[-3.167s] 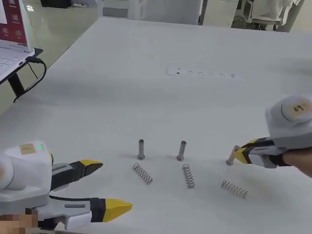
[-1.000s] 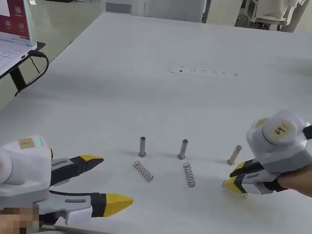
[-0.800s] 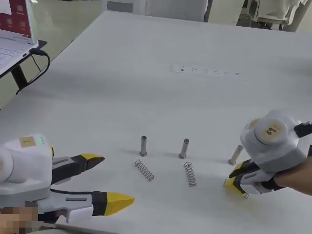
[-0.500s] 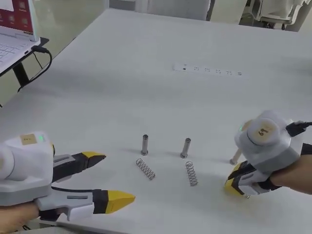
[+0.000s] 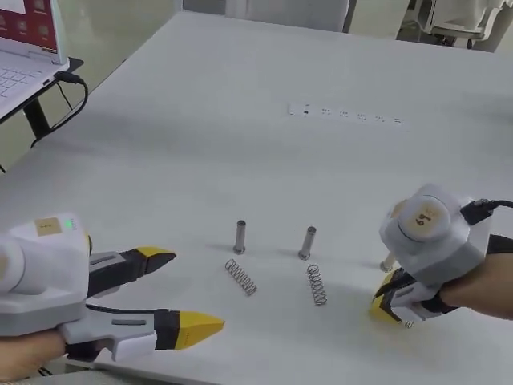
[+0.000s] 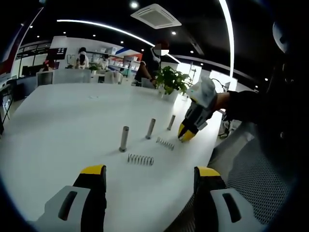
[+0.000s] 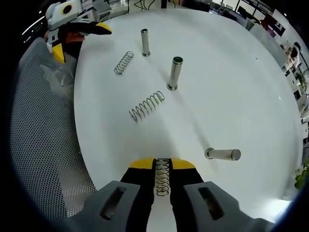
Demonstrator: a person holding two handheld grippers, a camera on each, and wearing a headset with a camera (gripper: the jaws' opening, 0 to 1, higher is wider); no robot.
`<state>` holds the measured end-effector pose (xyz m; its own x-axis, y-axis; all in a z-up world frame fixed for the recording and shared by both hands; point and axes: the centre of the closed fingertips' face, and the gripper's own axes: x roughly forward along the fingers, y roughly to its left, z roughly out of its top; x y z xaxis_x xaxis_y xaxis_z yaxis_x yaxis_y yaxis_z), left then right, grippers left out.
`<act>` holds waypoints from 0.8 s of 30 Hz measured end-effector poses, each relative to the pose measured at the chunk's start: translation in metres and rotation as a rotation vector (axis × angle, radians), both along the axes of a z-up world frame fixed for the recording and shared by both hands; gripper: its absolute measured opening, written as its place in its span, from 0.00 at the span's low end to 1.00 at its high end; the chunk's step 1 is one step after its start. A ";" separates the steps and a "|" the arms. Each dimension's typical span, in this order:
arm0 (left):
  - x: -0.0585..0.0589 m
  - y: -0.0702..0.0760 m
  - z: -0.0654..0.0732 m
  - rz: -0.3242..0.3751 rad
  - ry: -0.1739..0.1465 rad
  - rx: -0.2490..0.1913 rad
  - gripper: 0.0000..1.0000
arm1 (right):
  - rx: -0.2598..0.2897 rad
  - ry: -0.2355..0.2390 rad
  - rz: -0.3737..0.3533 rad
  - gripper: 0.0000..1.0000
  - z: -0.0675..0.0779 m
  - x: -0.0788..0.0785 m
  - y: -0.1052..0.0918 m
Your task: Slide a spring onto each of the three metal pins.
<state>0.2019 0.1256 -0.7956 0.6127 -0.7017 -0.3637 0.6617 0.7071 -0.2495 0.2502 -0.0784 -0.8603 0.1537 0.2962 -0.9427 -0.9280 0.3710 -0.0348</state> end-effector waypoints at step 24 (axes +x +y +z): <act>0.000 -0.002 0.000 -0.010 -0.002 0.017 0.70 | 0.104 -0.088 -0.044 0.09 0.035 0.013 0.007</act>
